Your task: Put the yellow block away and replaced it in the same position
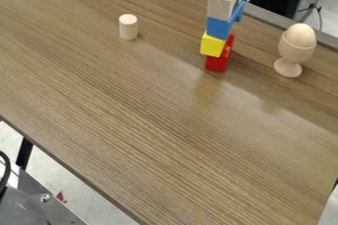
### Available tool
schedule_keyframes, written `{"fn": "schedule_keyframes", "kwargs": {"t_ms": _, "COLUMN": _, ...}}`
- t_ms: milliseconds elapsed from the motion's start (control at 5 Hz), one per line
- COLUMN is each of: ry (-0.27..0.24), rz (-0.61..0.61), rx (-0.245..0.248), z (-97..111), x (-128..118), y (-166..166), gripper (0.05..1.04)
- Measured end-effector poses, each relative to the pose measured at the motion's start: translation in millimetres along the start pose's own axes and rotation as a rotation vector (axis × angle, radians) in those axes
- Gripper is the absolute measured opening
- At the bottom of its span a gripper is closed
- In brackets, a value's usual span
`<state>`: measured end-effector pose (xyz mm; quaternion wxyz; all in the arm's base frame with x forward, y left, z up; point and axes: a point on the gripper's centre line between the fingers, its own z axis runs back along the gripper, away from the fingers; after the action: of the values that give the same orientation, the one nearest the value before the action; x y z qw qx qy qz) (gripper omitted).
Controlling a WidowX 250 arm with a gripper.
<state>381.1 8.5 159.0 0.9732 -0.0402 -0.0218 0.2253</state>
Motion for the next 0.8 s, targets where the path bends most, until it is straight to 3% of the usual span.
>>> {"fn": "schedule_keyframes", "kwargs": {"t_ms": 200, "ry": 0.041, "rz": 0.005, "rx": 0.018, "z": -15.6, "x": -1.3, "y": 1.8, "gripper": 0.69}}
{"fn": "schedule_keyframes", "kwargs": {"t_ms": 400, "ry": 0.008, "rz": 0.015, "rx": 0.007, "z": -17.7, "x": 4.3, "y": 0.1, "gripper": 0.597}}
{"fn": "schedule_keyframes", "kwargs": {"t_ms": 800, "ry": -0.016, "rz": 0.027, "rx": 0.02, "z": -17.3, "x": 5.7, "y": 3.2, "gripper": 0.596}}
